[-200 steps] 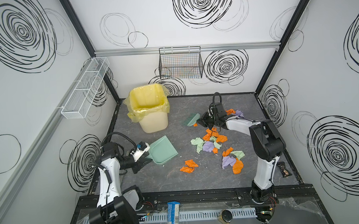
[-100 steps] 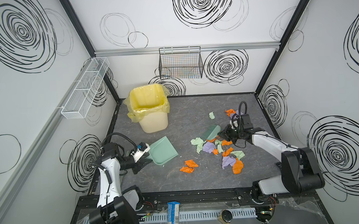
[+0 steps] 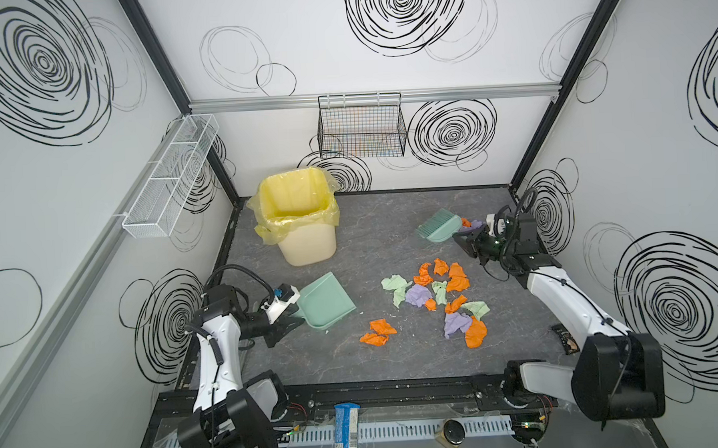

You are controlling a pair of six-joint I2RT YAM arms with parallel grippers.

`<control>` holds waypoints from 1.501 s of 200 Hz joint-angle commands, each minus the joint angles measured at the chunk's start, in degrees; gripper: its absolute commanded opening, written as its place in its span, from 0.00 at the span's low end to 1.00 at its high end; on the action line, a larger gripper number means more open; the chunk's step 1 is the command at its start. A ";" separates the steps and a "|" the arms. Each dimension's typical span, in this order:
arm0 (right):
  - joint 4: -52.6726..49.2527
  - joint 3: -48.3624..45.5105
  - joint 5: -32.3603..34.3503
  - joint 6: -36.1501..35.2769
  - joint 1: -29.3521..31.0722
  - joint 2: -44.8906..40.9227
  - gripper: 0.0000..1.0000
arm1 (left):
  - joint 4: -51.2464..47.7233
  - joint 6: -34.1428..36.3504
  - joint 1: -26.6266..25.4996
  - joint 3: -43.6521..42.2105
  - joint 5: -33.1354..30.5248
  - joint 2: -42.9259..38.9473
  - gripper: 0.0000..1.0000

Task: Sweep away the paper scraps from the table
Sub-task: 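Draw the brush back toward the far scraps with the right gripper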

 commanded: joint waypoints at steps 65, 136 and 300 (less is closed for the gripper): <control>19.90 10.85 6.26 13.13 0.25 27.97 0.00 | -0.17 0.16 0.07 -0.46 0.89 -0.44 0.00; 16.54 -2.26 2.09 7.15 -0.34 20.97 0.00 | -0.25 0.66 -0.02 0.21 1.20 1.10 0.00; -26.23 12.77 8.75 -32.12 -5.63 -10.98 0.00 | 0.65 -0.44 -0.29 -0.84 0.78 -1.18 0.00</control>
